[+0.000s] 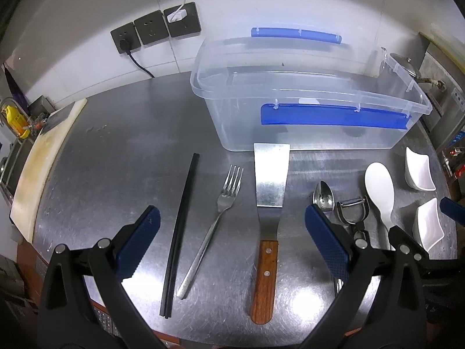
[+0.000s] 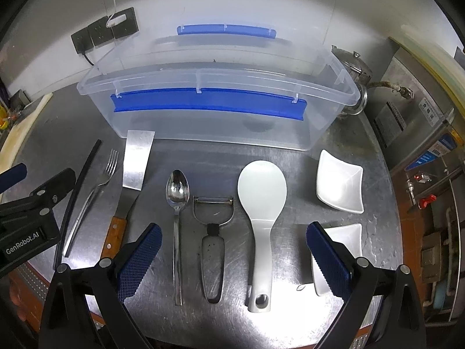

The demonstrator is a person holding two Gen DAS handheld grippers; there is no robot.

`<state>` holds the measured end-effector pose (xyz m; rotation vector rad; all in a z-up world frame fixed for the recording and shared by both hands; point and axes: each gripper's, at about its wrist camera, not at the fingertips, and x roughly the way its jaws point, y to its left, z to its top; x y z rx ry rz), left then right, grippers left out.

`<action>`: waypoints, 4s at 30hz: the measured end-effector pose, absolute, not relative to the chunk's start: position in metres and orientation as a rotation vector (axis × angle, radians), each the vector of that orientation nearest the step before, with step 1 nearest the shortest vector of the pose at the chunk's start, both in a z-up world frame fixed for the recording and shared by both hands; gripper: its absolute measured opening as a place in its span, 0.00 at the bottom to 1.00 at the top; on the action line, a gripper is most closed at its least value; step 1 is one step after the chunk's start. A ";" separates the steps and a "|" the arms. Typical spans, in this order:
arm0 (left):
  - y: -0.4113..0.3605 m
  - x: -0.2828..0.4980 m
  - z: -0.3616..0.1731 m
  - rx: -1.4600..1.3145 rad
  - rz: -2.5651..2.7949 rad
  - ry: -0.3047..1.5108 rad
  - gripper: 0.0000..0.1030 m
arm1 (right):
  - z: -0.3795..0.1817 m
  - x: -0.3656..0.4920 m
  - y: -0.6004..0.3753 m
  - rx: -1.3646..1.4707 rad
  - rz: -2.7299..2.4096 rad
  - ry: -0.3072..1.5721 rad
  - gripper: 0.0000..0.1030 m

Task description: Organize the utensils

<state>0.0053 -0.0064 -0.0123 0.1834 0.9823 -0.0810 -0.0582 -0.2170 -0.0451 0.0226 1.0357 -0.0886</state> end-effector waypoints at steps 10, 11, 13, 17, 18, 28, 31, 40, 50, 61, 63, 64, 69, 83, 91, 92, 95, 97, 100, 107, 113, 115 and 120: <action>-0.009 0.010 -0.017 0.185 -0.088 1.003 0.93 | -0.048 -0.056 -0.219 0.018 -0.101 1.049 0.96; -0.009 0.010 -0.017 0.185 -0.088 1.004 0.93 | -0.049 -0.056 -0.219 0.016 -0.100 1.051 0.96; -0.010 0.010 -0.017 0.186 -0.088 1.006 0.93 | -0.049 -0.056 -0.217 0.012 -0.099 1.054 0.96; -0.010 0.010 -0.019 0.185 -0.088 1.010 0.93 | -0.049 -0.055 -0.217 0.011 -0.098 1.053 0.96; -0.010 0.011 -0.019 0.184 -0.087 1.010 0.93 | -0.049 -0.055 -0.217 0.011 -0.099 1.053 0.96; -0.008 0.012 -0.023 0.182 -0.089 1.023 0.93 | -0.050 -0.054 -0.218 0.007 -0.105 1.062 0.96; -0.009 0.012 -0.023 0.183 -0.092 1.024 0.93 | -0.051 -0.054 -0.218 0.006 -0.109 1.065 0.96; -0.011 0.012 -0.025 0.186 -0.103 1.033 0.93 | -0.053 -0.055 -0.219 0.003 -0.119 1.074 0.96; -0.009 0.013 -0.025 0.184 -0.101 1.037 0.93 | -0.054 -0.056 -0.217 -0.004 -0.118 1.080 0.96; -0.007 0.014 -0.027 0.176 -0.101 1.041 0.93 | -0.054 -0.055 -0.215 -0.010 -0.120 1.081 0.96; -0.006 0.014 -0.027 0.175 -0.099 1.041 0.93 | -0.054 -0.055 -0.214 -0.011 -0.121 1.081 0.96; -0.006 0.014 -0.027 0.174 -0.098 1.040 0.93 | -0.054 -0.055 -0.215 -0.010 -0.122 1.081 0.96; -0.007 0.015 -0.026 0.170 -0.109 1.039 0.93 | -0.051 -0.057 -0.221 0.018 -0.121 1.061 0.96; -0.074 0.005 -0.017 0.096 -0.586 0.975 0.93 | -0.035 -0.114 -0.348 0.226 -0.307 0.934 0.96; -0.143 -0.011 -0.040 -0.095 -0.640 1.059 0.86 | -0.066 -0.113 -0.423 0.344 -0.064 0.976 0.91; -0.152 -0.013 -0.044 -0.114 -0.644 1.080 0.81 | -0.068 -0.113 -0.428 0.339 -0.033 0.985 0.91; -0.180 -0.018 -0.058 -0.124 -0.666 1.145 0.64 | -0.080 -0.107 -0.444 0.329 0.078 1.036 0.68; -0.196 -0.024 -0.066 -0.098 -0.679 1.166 0.55 | -0.088 -0.100 -0.447 0.294 0.119 1.084 0.57; -0.210 -0.028 -0.074 -0.082 -0.702 1.204 0.54 | -0.103 -0.090 -0.451 0.340 0.158 1.174 0.56; -0.230 -0.018 -0.109 -0.059 -0.702 1.369 0.41 | -0.113 -0.079 -0.445 0.347 0.177 1.246 0.39; -0.246 -0.011 -0.129 -0.073 -0.733 1.449 0.26 | -0.119 -0.067 -0.435 0.347 0.194 1.295 0.29; -0.252 -0.013 -0.137 -0.047 -0.723 1.477 0.25 | -0.125 -0.063 -0.432 0.339 0.192 1.324 0.28; -0.267 -0.008 -0.153 -0.040 -0.721 1.520 0.12 | -0.140 -0.056 -0.430 0.360 0.177 1.384 0.21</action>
